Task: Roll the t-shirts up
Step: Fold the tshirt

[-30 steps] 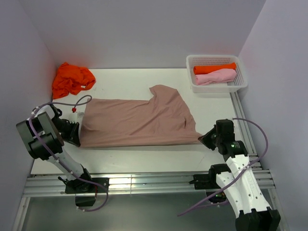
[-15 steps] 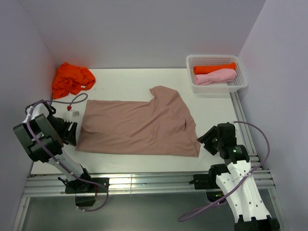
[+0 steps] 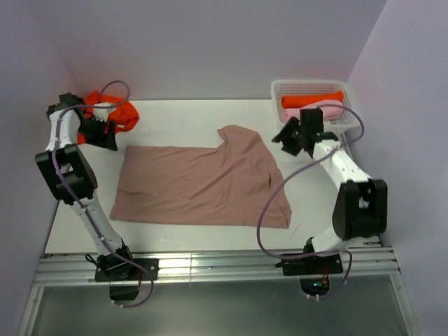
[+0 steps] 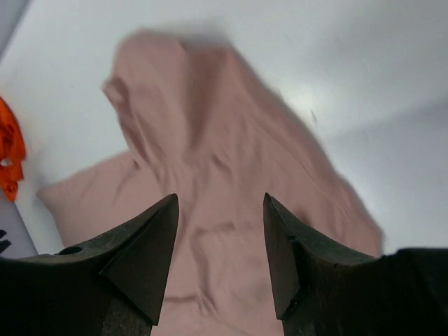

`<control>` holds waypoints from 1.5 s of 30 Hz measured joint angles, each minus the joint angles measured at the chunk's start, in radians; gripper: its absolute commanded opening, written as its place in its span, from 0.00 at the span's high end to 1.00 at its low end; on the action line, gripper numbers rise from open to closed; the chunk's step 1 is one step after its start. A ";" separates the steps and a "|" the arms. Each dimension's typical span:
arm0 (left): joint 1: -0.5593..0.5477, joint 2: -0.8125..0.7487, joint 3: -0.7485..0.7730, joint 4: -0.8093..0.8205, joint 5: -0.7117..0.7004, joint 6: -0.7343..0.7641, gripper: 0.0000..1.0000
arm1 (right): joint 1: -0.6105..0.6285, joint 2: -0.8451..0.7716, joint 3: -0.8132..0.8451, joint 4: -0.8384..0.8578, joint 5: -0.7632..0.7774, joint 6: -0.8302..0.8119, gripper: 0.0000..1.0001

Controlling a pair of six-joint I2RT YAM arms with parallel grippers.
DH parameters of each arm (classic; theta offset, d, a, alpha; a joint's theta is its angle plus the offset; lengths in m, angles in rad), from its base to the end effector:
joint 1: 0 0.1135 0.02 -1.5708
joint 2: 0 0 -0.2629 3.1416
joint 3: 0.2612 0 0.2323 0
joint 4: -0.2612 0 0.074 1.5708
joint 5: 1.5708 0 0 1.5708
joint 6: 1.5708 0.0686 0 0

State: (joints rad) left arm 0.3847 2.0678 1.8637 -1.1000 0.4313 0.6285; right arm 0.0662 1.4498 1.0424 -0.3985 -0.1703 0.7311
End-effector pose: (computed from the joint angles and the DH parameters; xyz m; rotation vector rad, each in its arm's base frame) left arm 0.3938 0.1285 0.2264 0.4045 2.6532 -0.3393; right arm 0.3147 0.0325 0.2385 0.7169 2.3329 0.5727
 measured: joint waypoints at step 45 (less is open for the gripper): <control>-0.150 0.267 0.082 0.304 0.028 -0.302 0.46 | 0.140 0.854 0.858 -0.080 0.010 -0.212 0.44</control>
State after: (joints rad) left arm 0.2352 2.3344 1.9457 -0.7959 0.4591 0.3267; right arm 0.2058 2.3039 1.9003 -0.4789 -0.1608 0.5186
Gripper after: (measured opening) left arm 0.562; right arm 0.597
